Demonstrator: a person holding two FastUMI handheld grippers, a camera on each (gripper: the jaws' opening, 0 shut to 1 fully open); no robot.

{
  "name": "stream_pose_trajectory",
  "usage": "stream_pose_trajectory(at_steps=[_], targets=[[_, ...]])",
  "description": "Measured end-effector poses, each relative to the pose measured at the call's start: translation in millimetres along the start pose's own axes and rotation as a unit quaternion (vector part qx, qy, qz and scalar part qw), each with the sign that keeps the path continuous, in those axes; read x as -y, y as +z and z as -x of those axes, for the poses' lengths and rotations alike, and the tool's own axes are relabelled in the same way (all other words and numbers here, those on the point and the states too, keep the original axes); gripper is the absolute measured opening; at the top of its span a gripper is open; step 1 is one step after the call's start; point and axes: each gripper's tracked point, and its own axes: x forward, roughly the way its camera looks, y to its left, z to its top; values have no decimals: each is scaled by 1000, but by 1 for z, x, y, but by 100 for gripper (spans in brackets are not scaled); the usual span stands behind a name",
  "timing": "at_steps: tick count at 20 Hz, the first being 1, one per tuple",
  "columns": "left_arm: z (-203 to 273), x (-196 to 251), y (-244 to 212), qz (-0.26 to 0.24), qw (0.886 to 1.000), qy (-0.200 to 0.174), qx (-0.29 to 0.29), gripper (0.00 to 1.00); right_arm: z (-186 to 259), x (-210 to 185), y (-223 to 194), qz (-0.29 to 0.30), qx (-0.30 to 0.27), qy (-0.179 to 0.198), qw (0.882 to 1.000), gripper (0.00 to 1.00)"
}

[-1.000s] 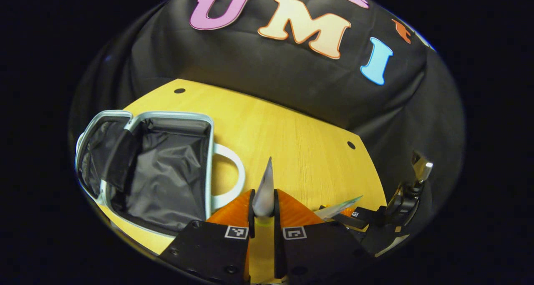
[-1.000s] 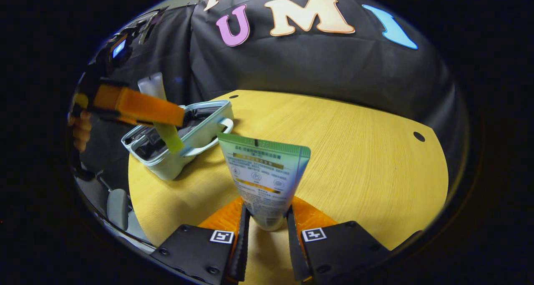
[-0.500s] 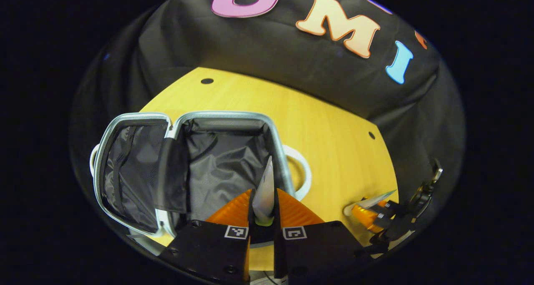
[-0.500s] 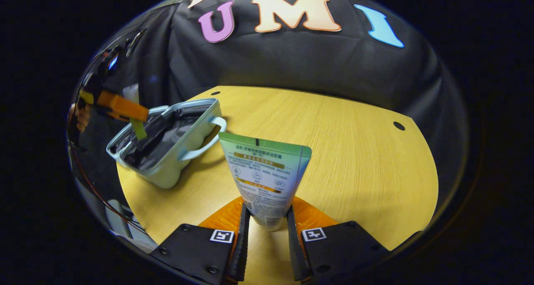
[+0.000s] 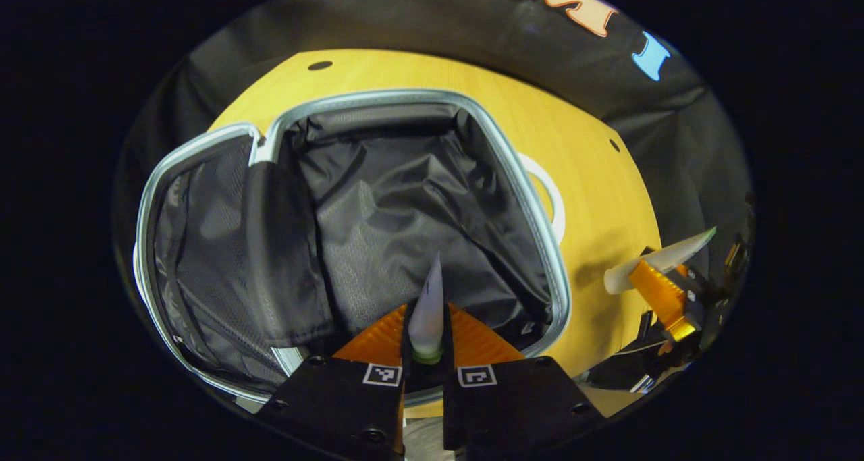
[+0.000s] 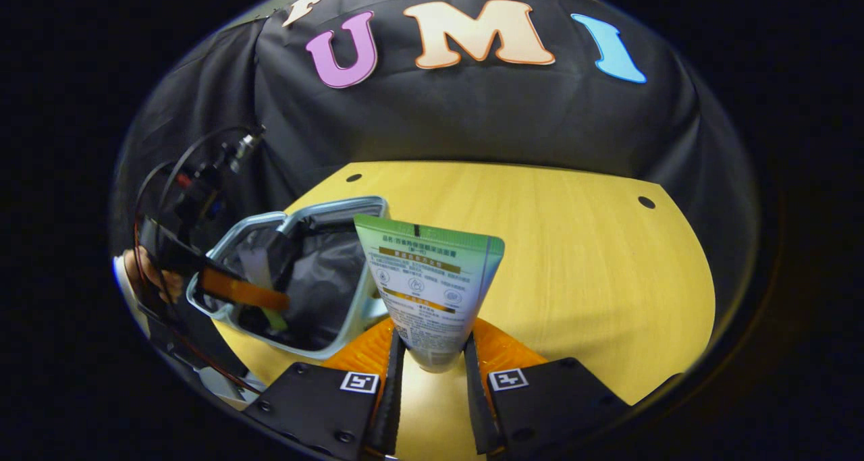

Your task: First open the suitcase, pack the skin care products into it, and then close the suitcase.

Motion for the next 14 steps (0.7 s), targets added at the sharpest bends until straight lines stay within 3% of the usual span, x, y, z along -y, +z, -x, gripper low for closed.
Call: stream_pose_trajectory(at_steps=[6,8,12,14], targets=[[-7,-13,-7,17,1000,-7,-21,19,-21,-86,3,-10,-19,67,998,44],[7,-13,-1,10,1000,-10,-1,41,-30,-98,-7,3,-39,72,997,45],[47,-22,12,7,999,-12,48,98,-48,-117,-26,1,-72,76,994,41],[71,-34,18,19,997,-11,70,97,-53,-122,-32,-5,-84,78,993,44]])
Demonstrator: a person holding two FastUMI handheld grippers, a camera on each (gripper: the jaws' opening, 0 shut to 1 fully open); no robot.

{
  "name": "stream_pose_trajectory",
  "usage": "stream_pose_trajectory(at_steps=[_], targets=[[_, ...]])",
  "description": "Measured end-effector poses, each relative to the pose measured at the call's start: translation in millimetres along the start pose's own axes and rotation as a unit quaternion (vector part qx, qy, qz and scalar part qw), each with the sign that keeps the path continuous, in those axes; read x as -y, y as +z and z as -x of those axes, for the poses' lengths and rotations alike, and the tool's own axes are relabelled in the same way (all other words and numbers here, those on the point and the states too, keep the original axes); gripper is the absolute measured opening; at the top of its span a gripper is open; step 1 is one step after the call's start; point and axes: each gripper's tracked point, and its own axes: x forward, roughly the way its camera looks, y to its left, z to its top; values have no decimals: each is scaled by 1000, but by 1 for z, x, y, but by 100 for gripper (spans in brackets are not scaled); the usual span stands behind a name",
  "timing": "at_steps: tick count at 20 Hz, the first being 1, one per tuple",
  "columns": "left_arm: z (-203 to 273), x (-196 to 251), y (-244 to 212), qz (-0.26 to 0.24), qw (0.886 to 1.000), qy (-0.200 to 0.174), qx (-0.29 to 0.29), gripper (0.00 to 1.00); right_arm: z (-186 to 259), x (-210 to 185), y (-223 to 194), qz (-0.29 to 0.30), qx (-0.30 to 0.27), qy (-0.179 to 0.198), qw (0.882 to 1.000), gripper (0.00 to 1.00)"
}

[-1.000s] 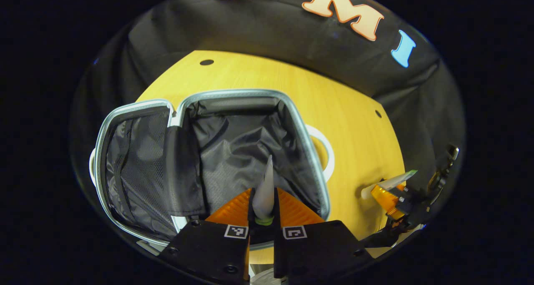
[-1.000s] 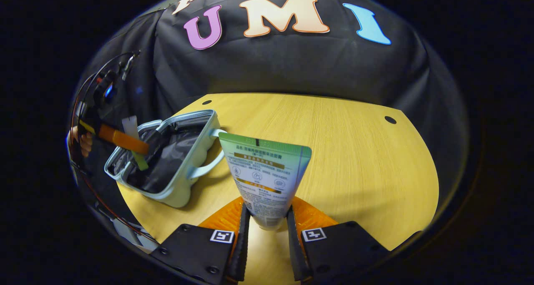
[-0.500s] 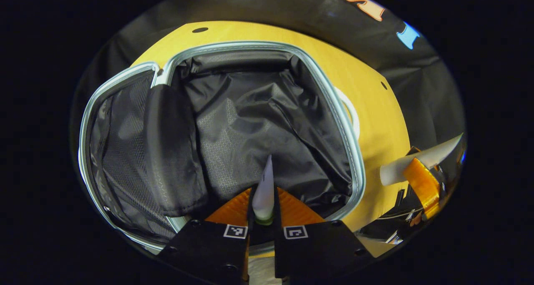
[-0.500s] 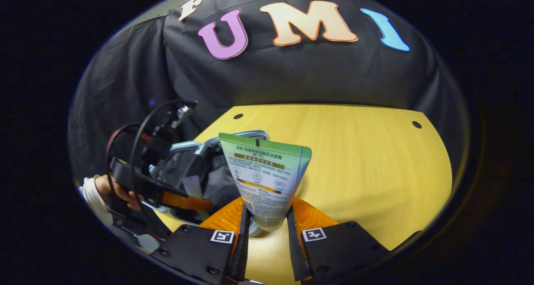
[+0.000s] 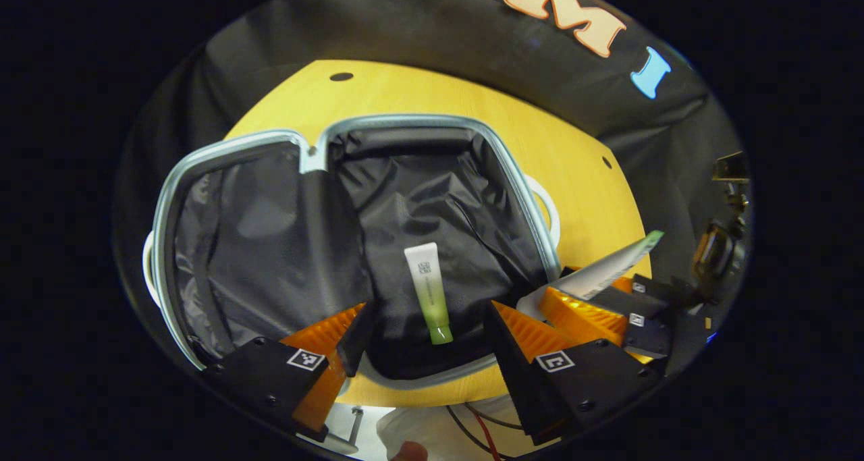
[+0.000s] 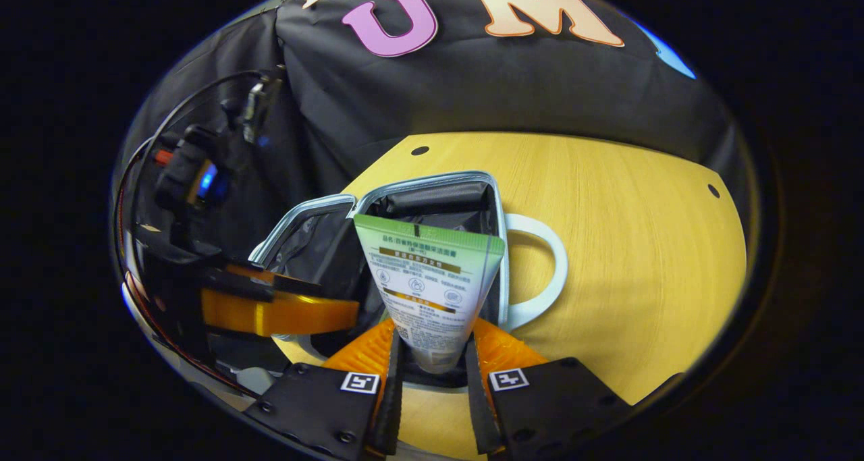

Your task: First open the suitcase, pack the skin care products into it, and then close the suitcase.

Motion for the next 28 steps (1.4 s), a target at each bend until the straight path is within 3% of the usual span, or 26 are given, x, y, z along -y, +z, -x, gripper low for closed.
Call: stream_pose_trajectory(at_steps=[3,7,10,11,12,13,14,15,16,18,21,25,28], targets=[[27,-28,15,28,999,14,32,97,-14,-3,-15,-5,-27,-6,1000,41],[62,-68,33,68,995,41,67,97,-22,-3,-27,6,-38,-15,999,45],[73,-113,37,101,988,74,86,97,-17,-14,-11,-15,-4,4,1000,56],[76,-129,37,112,986,84,93,97,-14,-19,-2,-24,10,9,1000,80],[79,-145,35,124,983,94,98,97,-10,-20,7,-32,26,11,999,81],[84,-160,34,135,980,104,102,97,-9,-19,15,-39,41,12,998,94],[87,-177,34,144,977,113,109,97,-5,-18,24,-46,58,11,997,98],[88,-193,31,152,974,123,114,97,1,-14,34,-50,76,8,996,92],[88,-209,25,161,971,134,118,97,7,-10,44,-55,94,5,994,98],[90,-243,15,176,965,155,120,97,22,-2,59,-63,126,-4,990,98],[95,-280,12,191,959,175,117,97,43,36,72,-56,154,-50,985,98],[82,-315,2,212,954,179,110,97,71,73,77,-65,169,-102,978,98],[63,-332,-4,231,954,158,107,96,90,92,82,-62,177,-131,973,98]])
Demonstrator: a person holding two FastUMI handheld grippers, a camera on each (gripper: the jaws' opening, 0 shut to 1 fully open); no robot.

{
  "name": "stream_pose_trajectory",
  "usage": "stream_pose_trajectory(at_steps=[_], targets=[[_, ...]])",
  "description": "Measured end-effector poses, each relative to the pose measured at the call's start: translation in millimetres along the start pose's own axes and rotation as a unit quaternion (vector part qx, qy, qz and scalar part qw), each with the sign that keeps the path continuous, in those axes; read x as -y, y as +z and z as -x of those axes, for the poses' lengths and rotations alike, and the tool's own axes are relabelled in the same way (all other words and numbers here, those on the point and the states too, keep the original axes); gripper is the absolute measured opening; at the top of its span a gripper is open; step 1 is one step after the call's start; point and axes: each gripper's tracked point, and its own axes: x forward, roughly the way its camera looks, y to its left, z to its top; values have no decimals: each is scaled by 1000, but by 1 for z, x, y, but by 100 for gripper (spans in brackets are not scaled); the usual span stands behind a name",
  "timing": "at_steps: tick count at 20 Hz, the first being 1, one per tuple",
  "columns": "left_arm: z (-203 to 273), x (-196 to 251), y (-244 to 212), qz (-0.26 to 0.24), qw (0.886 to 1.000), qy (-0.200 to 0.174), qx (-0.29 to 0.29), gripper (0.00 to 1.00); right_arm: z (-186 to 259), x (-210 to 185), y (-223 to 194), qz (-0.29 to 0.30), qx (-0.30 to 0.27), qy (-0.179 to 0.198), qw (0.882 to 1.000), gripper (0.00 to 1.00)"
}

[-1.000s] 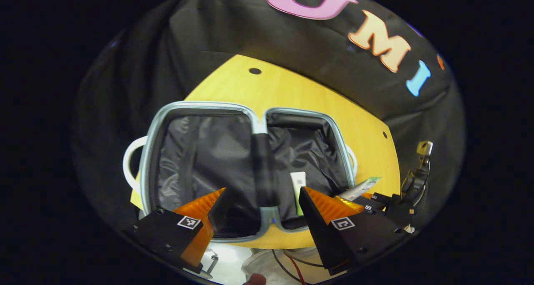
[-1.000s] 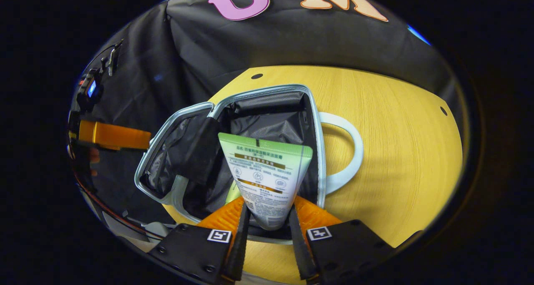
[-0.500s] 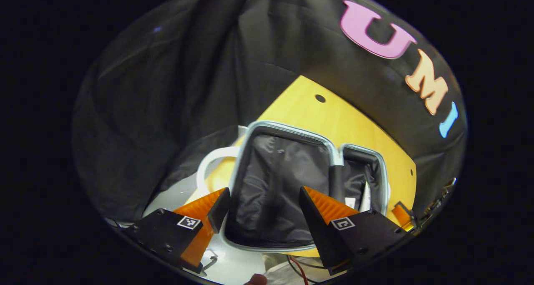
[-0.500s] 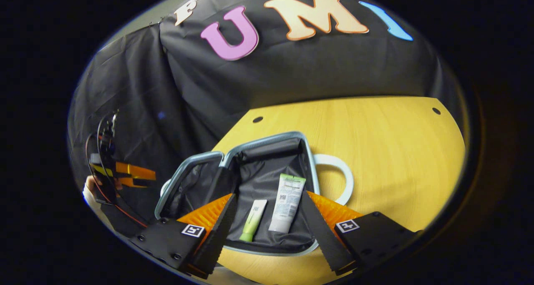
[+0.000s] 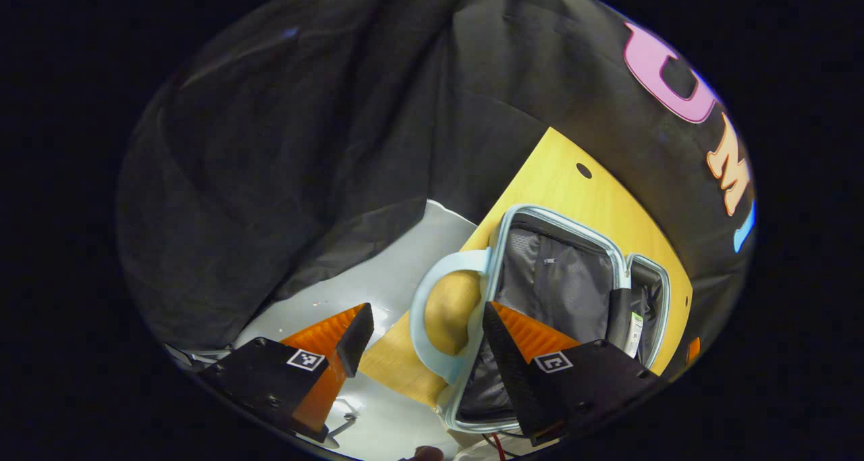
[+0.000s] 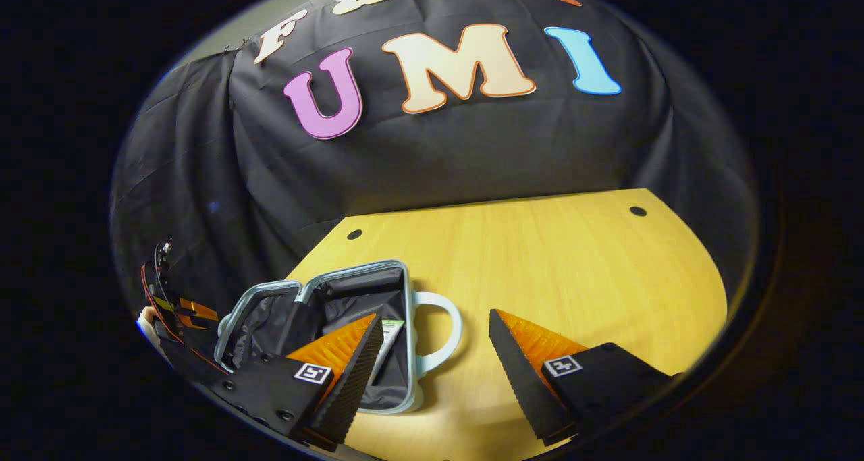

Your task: First open the suitcase, pack the skin care products into it, and then close the suitcase.

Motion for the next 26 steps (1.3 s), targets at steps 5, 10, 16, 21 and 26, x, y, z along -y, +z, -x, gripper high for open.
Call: stream_pose_trajectory(at_steps=[5,10,16,21,26], targets=[[-30,-2,-13,24,998,-47,-27,78,12,11,14,-25,14,-13,1000,98],[-44,-3,-18,51,996,-60,-40,36,17,18,10,-10,10,-23,1000,98],[-39,1,-15,76,994,-64,-49,6,18,22,6,-16,8,-25,1000,98],[-27,15,-8,63,994,-75,-45,5,17,27,1,-19,3,-23,1000,98],[5,36,15,62,995,-79,-23,6,17,31,0,-20,4,-15,1000,98]])
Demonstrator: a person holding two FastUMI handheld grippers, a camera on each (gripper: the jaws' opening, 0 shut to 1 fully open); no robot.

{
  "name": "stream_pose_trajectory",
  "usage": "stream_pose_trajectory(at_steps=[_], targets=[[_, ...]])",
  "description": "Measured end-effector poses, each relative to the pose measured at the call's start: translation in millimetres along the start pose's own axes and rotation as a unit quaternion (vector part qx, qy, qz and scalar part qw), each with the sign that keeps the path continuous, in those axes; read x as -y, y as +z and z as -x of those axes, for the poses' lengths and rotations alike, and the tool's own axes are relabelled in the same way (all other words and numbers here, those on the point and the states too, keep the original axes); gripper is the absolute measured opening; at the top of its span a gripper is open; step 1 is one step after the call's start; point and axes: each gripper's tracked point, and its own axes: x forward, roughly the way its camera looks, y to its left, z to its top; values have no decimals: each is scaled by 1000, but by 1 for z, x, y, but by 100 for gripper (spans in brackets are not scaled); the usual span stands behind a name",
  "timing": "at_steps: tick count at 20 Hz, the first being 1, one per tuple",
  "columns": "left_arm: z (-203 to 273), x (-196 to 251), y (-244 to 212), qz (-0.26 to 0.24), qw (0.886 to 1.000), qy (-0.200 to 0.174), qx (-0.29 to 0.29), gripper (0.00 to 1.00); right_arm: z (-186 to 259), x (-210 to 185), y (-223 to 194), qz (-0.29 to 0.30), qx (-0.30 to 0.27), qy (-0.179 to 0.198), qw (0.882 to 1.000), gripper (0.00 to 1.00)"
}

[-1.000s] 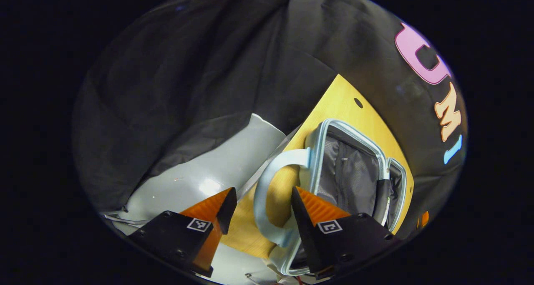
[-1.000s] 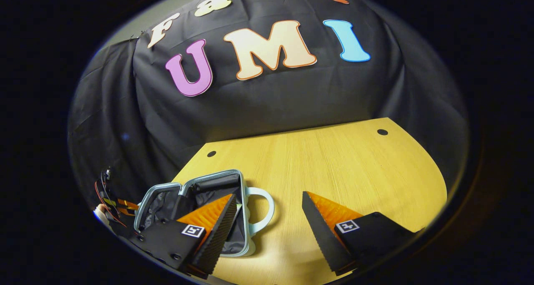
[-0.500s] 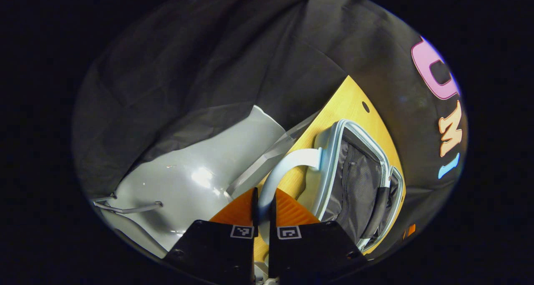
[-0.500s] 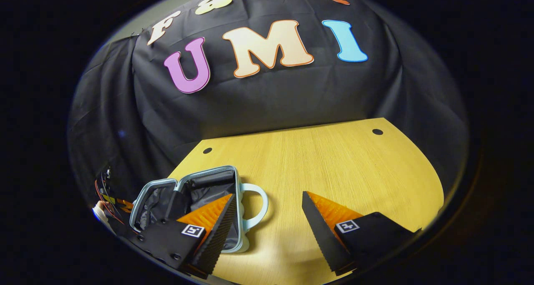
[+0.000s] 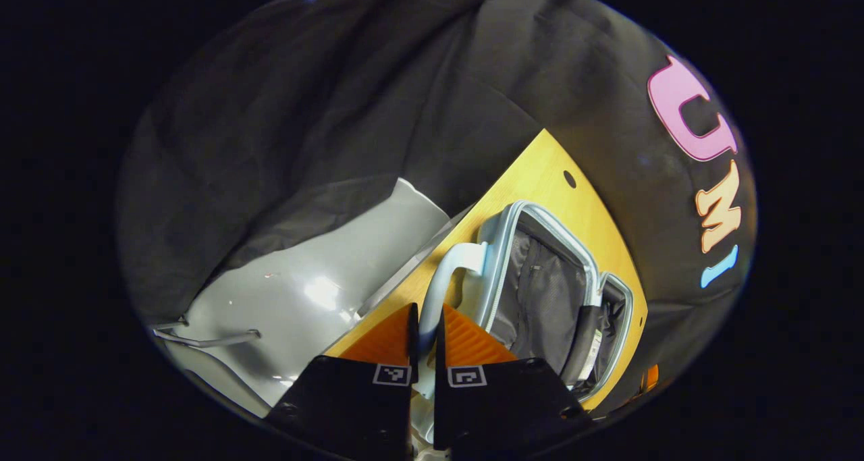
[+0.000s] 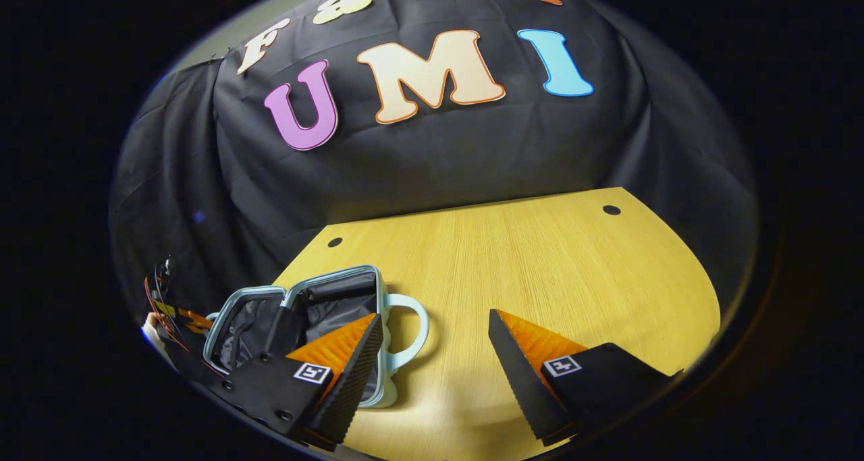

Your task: First open the suitcase, pack the skin care products into it, and then close the suitcase.

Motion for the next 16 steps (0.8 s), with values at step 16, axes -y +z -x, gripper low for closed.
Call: stream_pose_trajectory(at_steps=[16], targets=[[121,205,10,-120,986,-10,117,5,2,99,29,-18,2,40,999,98]])
